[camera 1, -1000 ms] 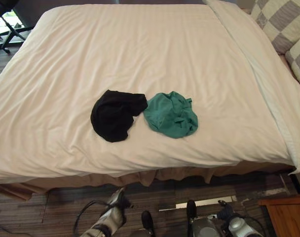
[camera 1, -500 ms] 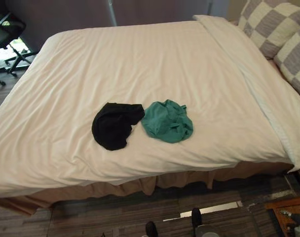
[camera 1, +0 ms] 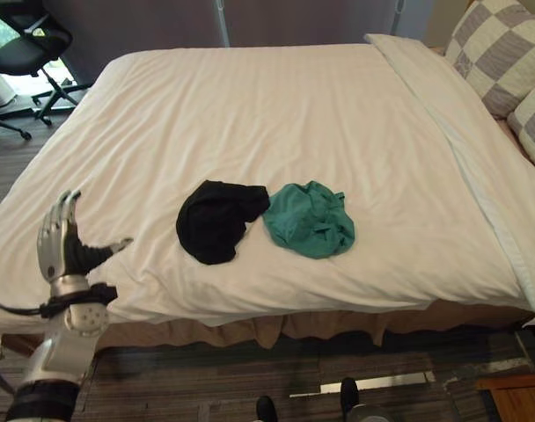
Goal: Tidy up the quilt and then pick up the clothes from the bed and put them into the laundry hamper.
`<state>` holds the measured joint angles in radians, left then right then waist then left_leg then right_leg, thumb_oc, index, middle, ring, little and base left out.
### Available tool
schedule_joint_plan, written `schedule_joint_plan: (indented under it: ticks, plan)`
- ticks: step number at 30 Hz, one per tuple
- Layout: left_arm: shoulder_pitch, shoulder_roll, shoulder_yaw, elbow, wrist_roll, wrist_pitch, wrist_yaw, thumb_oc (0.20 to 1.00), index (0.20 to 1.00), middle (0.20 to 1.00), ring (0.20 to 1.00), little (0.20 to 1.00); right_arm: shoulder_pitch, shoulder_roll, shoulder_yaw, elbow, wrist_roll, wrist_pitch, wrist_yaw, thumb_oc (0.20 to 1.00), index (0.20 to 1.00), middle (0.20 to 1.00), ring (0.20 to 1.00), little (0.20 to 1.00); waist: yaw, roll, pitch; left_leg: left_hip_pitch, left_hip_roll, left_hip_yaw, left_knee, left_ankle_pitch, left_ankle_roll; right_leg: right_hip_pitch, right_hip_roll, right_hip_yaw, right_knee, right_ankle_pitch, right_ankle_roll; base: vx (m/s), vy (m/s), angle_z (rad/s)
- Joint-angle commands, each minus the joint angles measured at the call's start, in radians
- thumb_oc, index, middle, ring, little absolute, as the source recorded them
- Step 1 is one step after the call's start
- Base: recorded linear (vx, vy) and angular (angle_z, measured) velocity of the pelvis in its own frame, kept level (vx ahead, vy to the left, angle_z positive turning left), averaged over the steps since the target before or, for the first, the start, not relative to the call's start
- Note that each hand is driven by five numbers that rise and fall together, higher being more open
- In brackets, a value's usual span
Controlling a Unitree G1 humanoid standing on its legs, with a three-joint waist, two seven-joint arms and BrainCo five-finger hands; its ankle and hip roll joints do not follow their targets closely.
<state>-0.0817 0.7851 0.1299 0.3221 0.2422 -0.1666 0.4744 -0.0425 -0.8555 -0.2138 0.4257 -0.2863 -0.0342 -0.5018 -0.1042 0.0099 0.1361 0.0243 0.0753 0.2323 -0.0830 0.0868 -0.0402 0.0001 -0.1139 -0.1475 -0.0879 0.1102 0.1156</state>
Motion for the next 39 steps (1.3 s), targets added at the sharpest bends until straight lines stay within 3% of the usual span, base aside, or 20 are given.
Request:
schedule_joint_plan:
  ticks: [1, 6, 7, 13, 22, 27, 34, 39]
  plan:
    - [-0.147, 0.036, -0.002, 0.007, -0.064, -0.024, 0.038, 1.0, 1.0, 1.0, 1.0, 1.0, -0.195, -0.067, 0.136, -0.063, -0.075, -0.016, 0.021, 1.0, 1.0, 1.0, 1.0, 1.0, 0.025, -0.043, 0.047, 0.025, 0.015, 0.003, -0.004, -0.097, -0.055, 0.024, -0.028, 0.021, 0.001, -0.082, 0.079, -0.08, -0.028, -0.03]
    - [-0.31, 0.059, -0.141, 0.068, -0.044, 0.006, 0.024, 1.0, 1.0, 1.0, 1.0, 1.0, -0.398, -0.042, 0.306, -0.102, -0.079, -0.021, 0.037, 1.0, 1.0, 1.0, 1.0, 1.0, 0.026, -0.039, 0.104, -0.038, 0.014, 0.005, -0.004, -0.073, -0.053, -0.046, -0.026, 0.035, 0.005, -0.061, 0.078, -0.14, -0.011, -0.02]
    - [-0.381, 0.069, -0.214, 0.128, -0.024, 0.032, 0.016, 1.0, 1.0, 1.0, 1.0, 1.0, -0.486, -0.016, 0.392, -0.106, -0.077, -0.023, 0.048, 1.0, 1.0, 1.0, 1.0, 1.0, 0.029, -0.035, 0.135, -0.074, 0.015, 0.008, -0.004, -0.056, -0.055, -0.086, -0.022, 0.038, 0.009, -0.049, 0.077, -0.15, 0.002, -0.03]
    - [-0.582, 0.103, -0.388, 0.374, 0.05, 0.104, 0.016, 1.0, 1.0, 1.0, 1.0, 1.0, -0.652, 0.024, 0.547, -0.054, -0.08, -0.027, 0.042, 1.0, 1.0, 1.0, 1.0, 1.0, 0.028, -0.028, 0.19, -0.16, 0.024, 0.029, -0.004, -0.023, -0.066, -0.173, -0.019, 0.039, 0.021, -0.029, 0.078, -0.07, 0.0, -0.05]
    - [-0.795, 0.197, -0.518, 0.601, 0.139, 0.19, 0.038, 1.0, 1.0, 1.0, 1.0, 1.0, -0.681, 0.049, 0.587, -0.038, -0.066, -0.055, 0.01, 1.0, 1.0, 1.0, 1.0, 1.0, 0.006, -0.017, 0.28, -0.27, 0.035, 0.045, -0.004, 0.017, -0.076, -0.311, -0.019, 0.038, 0.089, -0.027, 0.08, -0.04, -0.004, -0.03]
    - [-0.889, 0.219, -0.581, 0.622, 0.168, 0.201, 0.048, 1.0, 1.0, 1.0, 1.0, 1.0, -0.688, 0.067, 0.607, -0.031, -0.071, -0.064, 0.002, 1.0, 1.0, 1.0, 1.0, 1.0, -0.005, -0.016, 0.291, -0.311, 0.041, 0.057, -0.004, 0.022, -0.082, -0.354, -0.016, 0.029, 0.089, -0.017, 0.086, -0.01, 0.001, -0.01]
    - [-0.937, 0.195, -0.64, 0.551, 0.186, 0.172, 0.054, 1.0, 1.0, 1.0, 1.0, 1.0, -0.689, 0.106, 0.642, -0.018, -0.079, -0.076, -0.003, 1.0, 1.0, 1.0, 1.0, 1.0, -0.022, -0.02, 0.286, -0.314, 0.04, 0.061, -0.004, 0.011, -0.079, -0.356, -0.012, 0.039, 0.062, -0.006, 0.088, 0.02, 0.002, -0.04]
    - [-0.882, 0.108, -0.62, 0.578, 0.17, 0.164, 0.008, 1.0, 1.0, 1.0, 1.0, 1.0, -0.674, 0.135, 0.638, -0.06, -0.071, -0.091, 0.016, 1.0, 1.0, 1.0, 1.0, 1.0, -0.034, -0.027, 0.281, -0.291, 0.034, 0.061, -0.004, -0.002, -0.074, -0.341, -0.014, 0.054, 0.052, -0.004, 0.087, 0.02, 0.016, -0.06]
